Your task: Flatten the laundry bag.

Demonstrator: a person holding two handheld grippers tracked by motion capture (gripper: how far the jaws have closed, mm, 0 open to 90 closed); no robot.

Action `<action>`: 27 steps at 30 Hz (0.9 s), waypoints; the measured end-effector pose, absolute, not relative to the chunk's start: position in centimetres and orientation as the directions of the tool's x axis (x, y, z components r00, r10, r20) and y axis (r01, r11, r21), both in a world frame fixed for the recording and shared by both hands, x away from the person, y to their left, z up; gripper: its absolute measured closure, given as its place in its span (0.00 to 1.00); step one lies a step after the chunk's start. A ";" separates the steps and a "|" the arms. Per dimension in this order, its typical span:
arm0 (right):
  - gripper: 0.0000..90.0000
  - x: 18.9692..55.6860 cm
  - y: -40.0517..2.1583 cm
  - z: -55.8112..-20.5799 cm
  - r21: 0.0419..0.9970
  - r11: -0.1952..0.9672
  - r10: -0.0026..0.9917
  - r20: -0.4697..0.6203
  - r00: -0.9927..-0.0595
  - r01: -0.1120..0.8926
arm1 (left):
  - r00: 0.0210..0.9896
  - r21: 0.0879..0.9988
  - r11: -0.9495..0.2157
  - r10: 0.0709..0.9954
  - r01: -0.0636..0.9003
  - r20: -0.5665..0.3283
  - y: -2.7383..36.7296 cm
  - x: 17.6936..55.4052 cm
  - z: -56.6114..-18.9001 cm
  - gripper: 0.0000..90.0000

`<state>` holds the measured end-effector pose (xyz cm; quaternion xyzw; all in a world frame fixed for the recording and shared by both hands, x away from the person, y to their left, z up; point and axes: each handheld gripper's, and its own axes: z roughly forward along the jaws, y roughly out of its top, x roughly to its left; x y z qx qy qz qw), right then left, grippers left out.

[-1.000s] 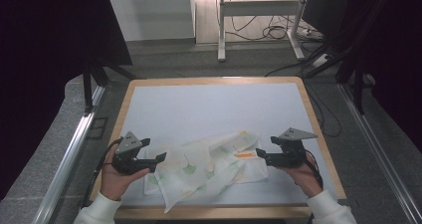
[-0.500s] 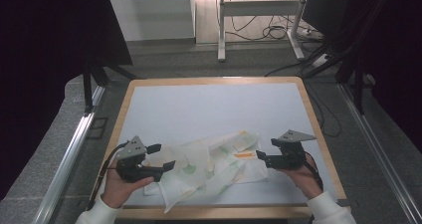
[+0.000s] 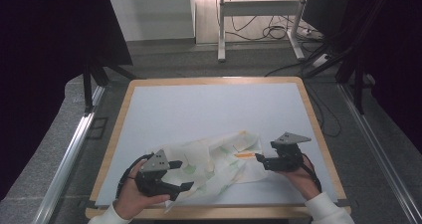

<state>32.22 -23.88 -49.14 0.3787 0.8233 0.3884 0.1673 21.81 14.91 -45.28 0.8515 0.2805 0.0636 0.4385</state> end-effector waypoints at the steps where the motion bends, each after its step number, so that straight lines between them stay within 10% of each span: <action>1: 0.26 32.2 -23.9 -49.1 0.766 0.411 0.754 0.019 -0.657 0.494 | 0.835 0.782 -0.458 0.533 0.422 -0.138 14.9 21.8 -45.3 0.28; 11: 0.26 32.3 -24.0 -49.2 0.763 0.410 0.761 0.015 -0.649 0.499 | 0.857 0.687 -0.591 0.507 0.423 -0.091 11.8 20.5 -46.8 0.38; 18: 0.26 32.3 -24.0 -49.3 0.766 0.412 0.760 0.010 -0.650 0.494 | 0.860 0.656 -0.605 0.490 0.452 -0.142 12.0 21.2 -47.5 0.93; 27: 0.26 32.2 -24.1 -49.1 0.775 0.411 0.752 0.008 -0.659 0.479 | 0.843 0.687 -0.560 0.518 0.463 -0.147 13.6 22.3 -47.5 1.00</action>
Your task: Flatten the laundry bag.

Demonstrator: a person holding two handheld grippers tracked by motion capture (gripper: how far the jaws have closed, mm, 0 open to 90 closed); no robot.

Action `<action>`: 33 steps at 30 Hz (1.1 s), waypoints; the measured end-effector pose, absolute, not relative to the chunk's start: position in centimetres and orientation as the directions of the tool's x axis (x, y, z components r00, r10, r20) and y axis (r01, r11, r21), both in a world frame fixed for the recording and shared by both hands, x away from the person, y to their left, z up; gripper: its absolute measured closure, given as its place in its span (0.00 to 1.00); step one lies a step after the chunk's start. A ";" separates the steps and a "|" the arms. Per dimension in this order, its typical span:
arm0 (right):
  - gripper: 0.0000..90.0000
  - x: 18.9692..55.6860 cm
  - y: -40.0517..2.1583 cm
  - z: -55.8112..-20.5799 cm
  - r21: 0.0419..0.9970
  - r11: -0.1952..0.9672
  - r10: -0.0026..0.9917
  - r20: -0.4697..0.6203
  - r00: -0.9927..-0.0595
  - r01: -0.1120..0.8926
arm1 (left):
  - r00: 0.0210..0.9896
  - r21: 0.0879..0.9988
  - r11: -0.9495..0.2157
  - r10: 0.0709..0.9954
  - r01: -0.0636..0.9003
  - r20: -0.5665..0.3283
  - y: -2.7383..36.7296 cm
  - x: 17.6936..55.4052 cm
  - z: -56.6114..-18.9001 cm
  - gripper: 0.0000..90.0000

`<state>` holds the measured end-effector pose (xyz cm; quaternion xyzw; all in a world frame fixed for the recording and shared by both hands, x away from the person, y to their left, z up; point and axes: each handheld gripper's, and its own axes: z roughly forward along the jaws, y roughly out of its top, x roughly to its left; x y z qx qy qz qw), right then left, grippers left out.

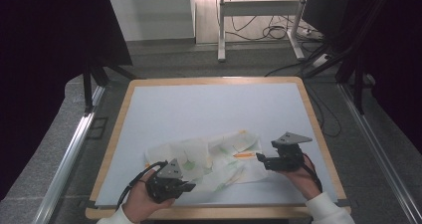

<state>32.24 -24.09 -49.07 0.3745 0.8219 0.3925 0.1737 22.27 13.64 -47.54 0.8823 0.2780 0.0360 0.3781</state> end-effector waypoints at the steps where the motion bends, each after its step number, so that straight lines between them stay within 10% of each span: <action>1: 0.26 32.2 -24.1 -49.0 0.779 0.410 0.745 0.013 -0.667 0.474 | 0.839 0.691 -0.551 0.522 0.467 -0.151 13.9 22.4 -47.6 1.00; 22: 0.29 30.8 -18.3 -50.0 0.719 0.601 0.475 0.031 -0.880 0.349 | 0.812 0.719 -0.495 0.559 0.487 -0.165 15.8 23.4 -47.4 1.00; 30: 0.50 31.3 -16.9 -51.4 0.692 0.623 0.489 0.020 -0.872 0.365 | 0.810 0.723 -0.490 0.562 0.487 -0.165 16.0 23.5 -47.4 1.00; 33: 0.77 31.5 -16.9 -51.6 0.692 0.619 0.507 0.009 -0.862 0.371 | 0.807 0.724 -0.485 0.567 0.491 -0.167 16.1 23.4 -47.3 1.00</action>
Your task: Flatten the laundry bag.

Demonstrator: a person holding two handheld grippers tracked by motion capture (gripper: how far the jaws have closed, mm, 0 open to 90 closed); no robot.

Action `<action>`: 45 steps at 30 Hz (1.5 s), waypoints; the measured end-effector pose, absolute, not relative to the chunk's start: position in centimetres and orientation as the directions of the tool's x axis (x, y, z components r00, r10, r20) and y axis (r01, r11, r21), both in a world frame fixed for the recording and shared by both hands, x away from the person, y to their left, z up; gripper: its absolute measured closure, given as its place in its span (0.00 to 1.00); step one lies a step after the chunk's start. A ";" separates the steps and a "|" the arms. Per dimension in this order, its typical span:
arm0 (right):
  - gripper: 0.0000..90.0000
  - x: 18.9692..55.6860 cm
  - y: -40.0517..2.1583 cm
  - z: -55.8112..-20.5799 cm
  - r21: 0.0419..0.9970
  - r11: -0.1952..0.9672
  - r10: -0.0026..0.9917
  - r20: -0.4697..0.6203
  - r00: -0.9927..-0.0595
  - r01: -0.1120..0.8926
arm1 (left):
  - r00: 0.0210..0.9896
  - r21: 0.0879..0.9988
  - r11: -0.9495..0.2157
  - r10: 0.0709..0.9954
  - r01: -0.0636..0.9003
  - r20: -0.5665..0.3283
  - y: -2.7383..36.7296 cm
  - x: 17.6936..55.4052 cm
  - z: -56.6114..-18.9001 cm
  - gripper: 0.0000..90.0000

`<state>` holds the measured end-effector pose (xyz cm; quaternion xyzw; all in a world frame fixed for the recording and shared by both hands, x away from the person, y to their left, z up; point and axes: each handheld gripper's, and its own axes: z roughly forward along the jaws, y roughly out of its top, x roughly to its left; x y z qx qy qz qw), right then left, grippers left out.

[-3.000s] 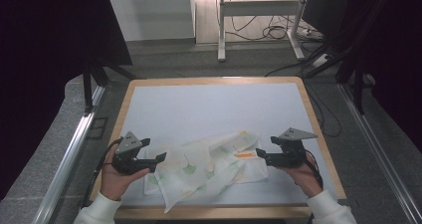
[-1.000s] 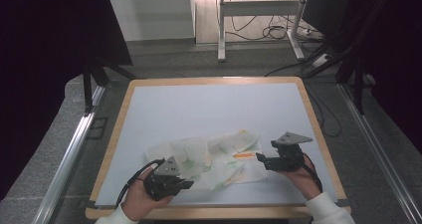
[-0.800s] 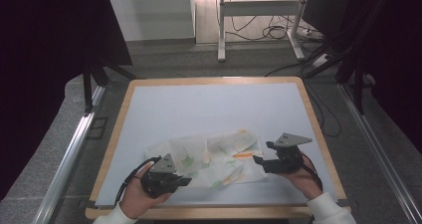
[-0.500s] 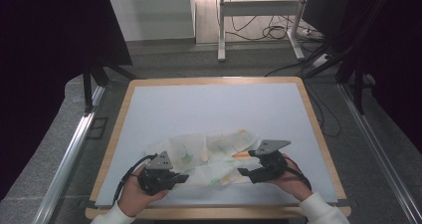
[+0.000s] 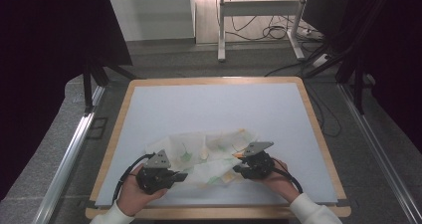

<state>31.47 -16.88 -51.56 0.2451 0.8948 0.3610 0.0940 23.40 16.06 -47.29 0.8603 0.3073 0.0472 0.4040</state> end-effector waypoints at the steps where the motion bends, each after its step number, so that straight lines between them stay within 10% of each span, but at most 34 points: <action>1: 0.77 31.5 -16.9 -51.6 0.692 0.619 0.507 0.009 -0.862 0.371 | 0.806 0.725 -0.484 0.568 0.489 -0.164 16.1 23.4 -47.2 1.00; 14: 0.97 31.1 -17.9 -49.3 0.738 0.597 0.540 -0.081 -0.838 0.313 | 0.792 0.753 -0.442 0.587 0.487 -0.168 17.2 23.5 -46.7 1.00; 45: 0.98 34.2 -15.4 -39.8 0.796 0.585 0.503 -0.206 -0.839 0.155 | 0.731 0.835 -0.341 0.675 0.432 -0.102 20.7 26.8 -41.2 1.00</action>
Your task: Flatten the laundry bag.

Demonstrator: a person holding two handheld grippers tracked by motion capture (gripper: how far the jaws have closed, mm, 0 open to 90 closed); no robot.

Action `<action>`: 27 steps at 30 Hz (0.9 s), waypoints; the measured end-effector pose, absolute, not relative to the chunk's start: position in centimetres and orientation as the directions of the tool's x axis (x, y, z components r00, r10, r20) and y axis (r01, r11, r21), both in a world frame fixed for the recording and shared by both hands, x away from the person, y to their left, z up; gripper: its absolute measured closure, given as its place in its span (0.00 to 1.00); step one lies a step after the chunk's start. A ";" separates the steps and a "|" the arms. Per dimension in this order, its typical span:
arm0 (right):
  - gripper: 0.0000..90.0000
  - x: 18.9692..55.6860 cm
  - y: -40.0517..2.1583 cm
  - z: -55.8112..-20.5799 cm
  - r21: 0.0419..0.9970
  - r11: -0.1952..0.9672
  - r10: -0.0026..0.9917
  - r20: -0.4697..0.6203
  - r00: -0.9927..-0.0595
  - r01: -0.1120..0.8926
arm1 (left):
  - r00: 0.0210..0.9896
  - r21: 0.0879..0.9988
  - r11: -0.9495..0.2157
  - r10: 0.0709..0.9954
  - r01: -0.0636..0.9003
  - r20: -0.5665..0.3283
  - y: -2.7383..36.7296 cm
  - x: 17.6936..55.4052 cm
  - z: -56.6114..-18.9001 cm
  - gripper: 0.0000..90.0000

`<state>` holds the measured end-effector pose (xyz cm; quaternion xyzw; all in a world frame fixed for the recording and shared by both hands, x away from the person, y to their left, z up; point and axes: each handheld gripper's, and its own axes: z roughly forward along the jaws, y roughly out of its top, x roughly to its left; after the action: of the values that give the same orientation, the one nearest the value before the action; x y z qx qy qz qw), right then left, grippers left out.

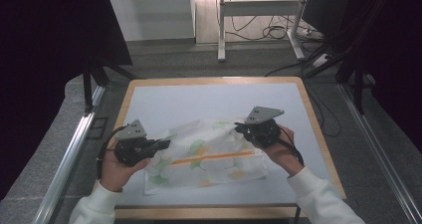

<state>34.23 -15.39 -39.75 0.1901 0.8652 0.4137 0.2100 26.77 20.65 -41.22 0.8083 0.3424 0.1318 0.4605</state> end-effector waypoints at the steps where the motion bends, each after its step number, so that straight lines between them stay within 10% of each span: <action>1: 0.98 34.2 -15.4 -39.8 0.796 0.585 0.503 -0.206 -0.839 0.155 | 0.725 0.836 -0.341 0.682 0.431 -0.096 20.7 27.0 -41.2 1.00; 27: 0.96 41.9 -13.3 -43.1 0.808 0.534 0.553 -0.110 -0.826 0.250 | 0.674 0.803 -0.334 0.730 0.494 -0.110 21.6 32.8 -43.7 1.00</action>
<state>41.89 -13.31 -43.07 0.2341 0.8572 0.4221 0.1795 32.81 21.59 -43.67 0.8053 0.3800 0.1363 0.4341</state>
